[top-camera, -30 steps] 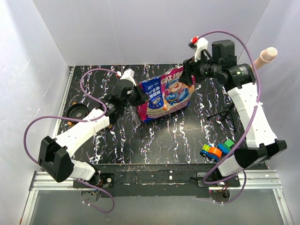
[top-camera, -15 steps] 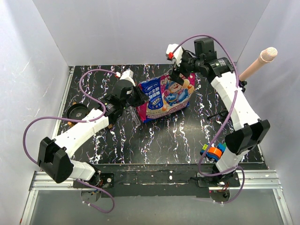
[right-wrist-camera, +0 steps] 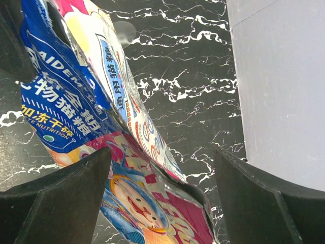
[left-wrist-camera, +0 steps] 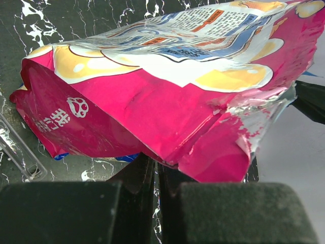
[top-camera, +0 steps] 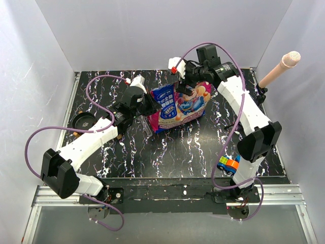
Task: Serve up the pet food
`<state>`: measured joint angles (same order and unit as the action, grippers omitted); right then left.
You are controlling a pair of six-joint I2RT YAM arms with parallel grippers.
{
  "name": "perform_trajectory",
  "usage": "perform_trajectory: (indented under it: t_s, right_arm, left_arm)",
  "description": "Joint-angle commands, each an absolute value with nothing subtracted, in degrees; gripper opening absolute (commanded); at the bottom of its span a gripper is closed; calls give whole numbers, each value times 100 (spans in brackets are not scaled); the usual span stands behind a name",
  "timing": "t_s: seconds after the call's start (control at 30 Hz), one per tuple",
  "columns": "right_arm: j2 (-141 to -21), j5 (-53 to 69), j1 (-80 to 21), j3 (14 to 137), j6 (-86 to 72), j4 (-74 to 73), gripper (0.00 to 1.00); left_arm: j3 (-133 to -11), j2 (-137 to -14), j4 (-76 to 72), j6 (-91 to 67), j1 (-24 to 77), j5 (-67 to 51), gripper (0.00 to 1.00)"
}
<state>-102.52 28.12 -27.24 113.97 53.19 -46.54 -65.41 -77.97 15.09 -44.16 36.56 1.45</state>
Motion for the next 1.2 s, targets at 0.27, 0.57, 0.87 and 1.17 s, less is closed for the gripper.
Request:
perform_trajectory:
  t_s: [0.27, 0.57, 0.87, 1.17]
  right_arm:
    - [-10371, 2813, -2892, 11461, 5757, -4386, 61]
    - [-10134, 2268, -3023, 11128, 5783, -4192, 3]
    - [-9414, 890, -3375, 10407, 4792, -3876, 1]
    - [-8640, -1446, -4068, 9800, 2631, -4376, 1]
  left_arm:
    - [-6908, -7348, 1125, -4395, 3709, -229, 0]
    - [-6909, -7041, 1520, -4482, 3700, -71, 29]
    - [-6645, -5679, 2653, -4658, 3700, 553, 53]
    - [-6722, -5106, 3488, -5781, 3709, 633, 51]
